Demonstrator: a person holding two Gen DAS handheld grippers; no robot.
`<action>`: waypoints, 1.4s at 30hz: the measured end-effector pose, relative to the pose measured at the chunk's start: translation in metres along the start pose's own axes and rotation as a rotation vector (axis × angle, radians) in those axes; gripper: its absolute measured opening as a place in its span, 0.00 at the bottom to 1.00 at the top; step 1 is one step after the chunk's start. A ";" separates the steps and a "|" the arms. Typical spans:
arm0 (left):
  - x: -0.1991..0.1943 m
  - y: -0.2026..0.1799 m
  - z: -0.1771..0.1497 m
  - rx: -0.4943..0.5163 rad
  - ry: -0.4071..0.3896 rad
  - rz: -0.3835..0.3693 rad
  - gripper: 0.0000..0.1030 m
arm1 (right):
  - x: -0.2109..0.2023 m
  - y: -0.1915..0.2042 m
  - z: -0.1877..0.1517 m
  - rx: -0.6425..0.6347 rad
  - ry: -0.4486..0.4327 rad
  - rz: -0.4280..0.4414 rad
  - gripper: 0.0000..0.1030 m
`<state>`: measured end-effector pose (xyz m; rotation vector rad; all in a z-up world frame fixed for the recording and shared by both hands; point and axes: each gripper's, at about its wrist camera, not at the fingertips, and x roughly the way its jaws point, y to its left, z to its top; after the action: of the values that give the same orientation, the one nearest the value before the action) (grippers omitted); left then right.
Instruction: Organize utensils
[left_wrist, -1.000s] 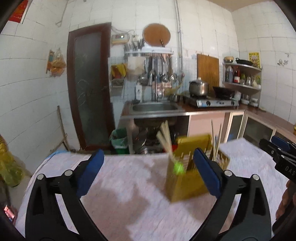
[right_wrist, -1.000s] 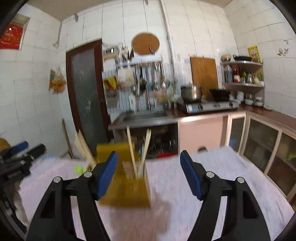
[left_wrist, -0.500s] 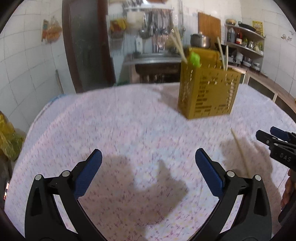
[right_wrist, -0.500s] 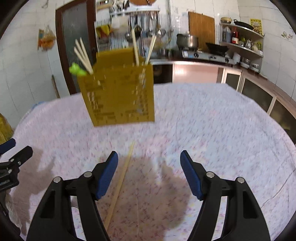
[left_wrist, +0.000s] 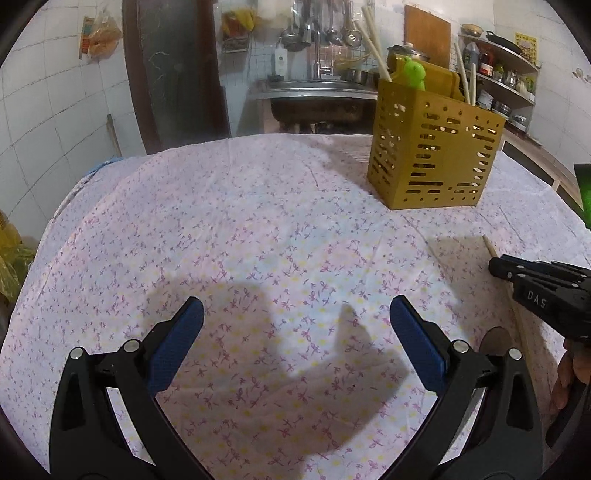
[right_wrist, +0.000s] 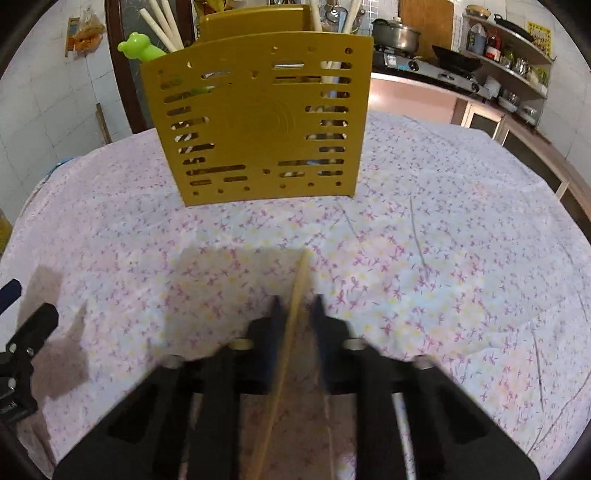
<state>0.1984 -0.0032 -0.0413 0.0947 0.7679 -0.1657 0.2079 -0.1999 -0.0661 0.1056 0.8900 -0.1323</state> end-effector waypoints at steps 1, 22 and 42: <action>-0.001 -0.002 0.000 0.003 0.001 -0.004 0.95 | -0.003 -0.003 -0.002 0.005 0.002 0.011 0.06; -0.002 -0.115 -0.026 0.253 0.190 -0.218 0.65 | -0.040 -0.102 -0.044 0.061 0.003 0.028 0.06; 0.040 -0.111 0.018 0.122 0.252 -0.168 0.34 | -0.026 -0.094 -0.024 -0.001 0.089 0.016 0.07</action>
<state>0.2181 -0.1198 -0.0589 0.1696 1.0175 -0.3655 0.1583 -0.2876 -0.0646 0.1182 0.9777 -0.1132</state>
